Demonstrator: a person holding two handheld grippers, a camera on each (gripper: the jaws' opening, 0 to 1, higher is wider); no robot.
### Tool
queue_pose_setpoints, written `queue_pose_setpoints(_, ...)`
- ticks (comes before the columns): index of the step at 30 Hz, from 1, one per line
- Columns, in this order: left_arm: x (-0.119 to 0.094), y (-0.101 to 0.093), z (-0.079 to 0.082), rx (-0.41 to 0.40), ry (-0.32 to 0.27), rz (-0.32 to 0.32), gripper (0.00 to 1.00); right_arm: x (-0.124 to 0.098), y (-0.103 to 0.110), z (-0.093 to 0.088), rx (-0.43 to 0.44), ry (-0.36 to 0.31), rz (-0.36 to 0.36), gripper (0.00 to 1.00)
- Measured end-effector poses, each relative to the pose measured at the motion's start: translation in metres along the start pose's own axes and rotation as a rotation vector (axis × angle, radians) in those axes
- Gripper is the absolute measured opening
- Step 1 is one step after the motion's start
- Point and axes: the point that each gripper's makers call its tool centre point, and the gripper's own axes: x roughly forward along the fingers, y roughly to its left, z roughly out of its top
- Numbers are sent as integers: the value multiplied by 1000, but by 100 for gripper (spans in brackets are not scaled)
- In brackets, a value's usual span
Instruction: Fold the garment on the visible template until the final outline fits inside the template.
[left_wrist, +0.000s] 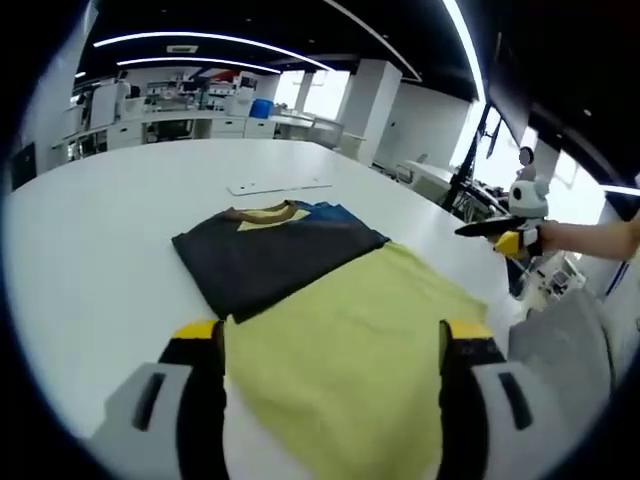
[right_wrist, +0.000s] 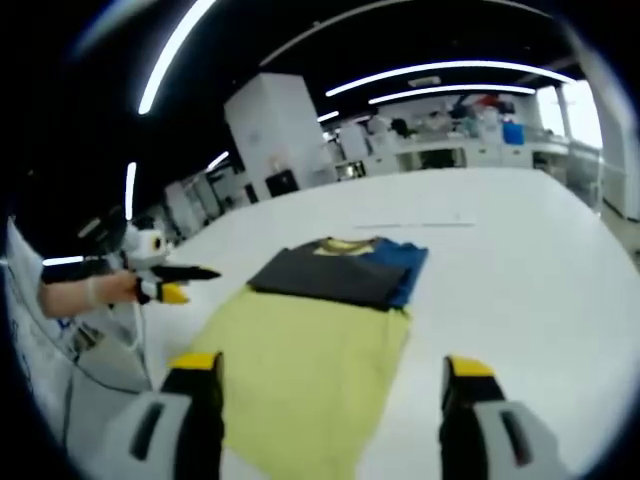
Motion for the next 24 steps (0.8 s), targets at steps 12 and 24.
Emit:
queue_pose_setpoints(12,-26,2,-38,-34,73,-1,80,-13,4,-22,-20,48,-20,86)
queue_pose_setpoints(24,-46,-17,-76,-82,144,0,71,-24,1,-58,-27,138,-30,72)
